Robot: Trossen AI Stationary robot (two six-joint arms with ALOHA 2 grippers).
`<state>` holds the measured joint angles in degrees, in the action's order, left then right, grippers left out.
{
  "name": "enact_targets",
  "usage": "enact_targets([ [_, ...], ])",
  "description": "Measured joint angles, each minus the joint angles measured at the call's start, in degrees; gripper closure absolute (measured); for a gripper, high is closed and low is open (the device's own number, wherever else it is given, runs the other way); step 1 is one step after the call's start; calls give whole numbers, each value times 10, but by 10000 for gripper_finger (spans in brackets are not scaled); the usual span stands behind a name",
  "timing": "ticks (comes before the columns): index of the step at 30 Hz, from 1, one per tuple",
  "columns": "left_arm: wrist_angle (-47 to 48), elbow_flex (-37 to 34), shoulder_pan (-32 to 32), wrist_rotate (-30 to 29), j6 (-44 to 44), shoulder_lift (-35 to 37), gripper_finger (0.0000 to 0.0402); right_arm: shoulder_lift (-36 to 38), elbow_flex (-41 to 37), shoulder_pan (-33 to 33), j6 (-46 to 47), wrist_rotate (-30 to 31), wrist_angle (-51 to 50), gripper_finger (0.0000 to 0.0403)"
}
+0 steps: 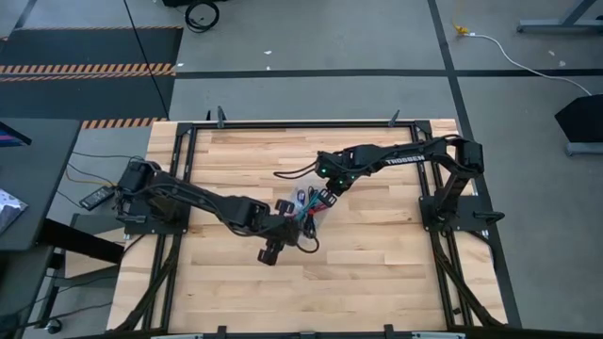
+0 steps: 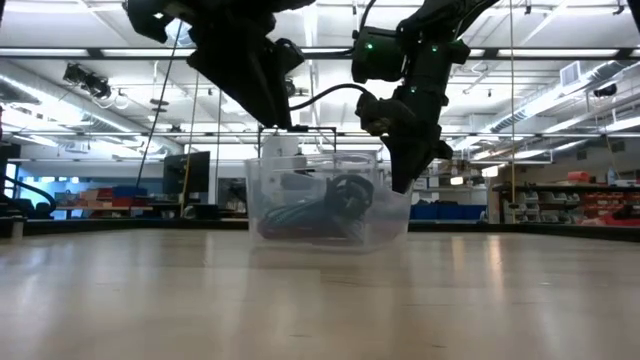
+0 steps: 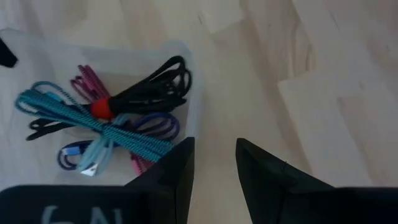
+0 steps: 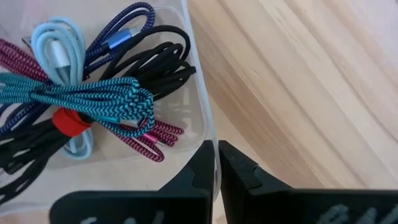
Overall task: Pick and place USB-C Cables
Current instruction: Adjust the white bin
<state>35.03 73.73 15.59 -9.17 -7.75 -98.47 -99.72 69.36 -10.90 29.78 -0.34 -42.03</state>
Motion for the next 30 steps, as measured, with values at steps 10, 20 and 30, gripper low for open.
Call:
enact_targets([
  [10, -10, -11, -31, 13, -14, -43, 276, 0, 0, 3, 0, -1, -1, 386],
  [20, 10, -11, -48, 15, -57, -86, 291, 0, 0, 3, -76, -13, 0, 375],
  [30, 25, -10, -47, 22, -118, -92, 390, 1, 0, 4, -206, -60, -10, 297],
])
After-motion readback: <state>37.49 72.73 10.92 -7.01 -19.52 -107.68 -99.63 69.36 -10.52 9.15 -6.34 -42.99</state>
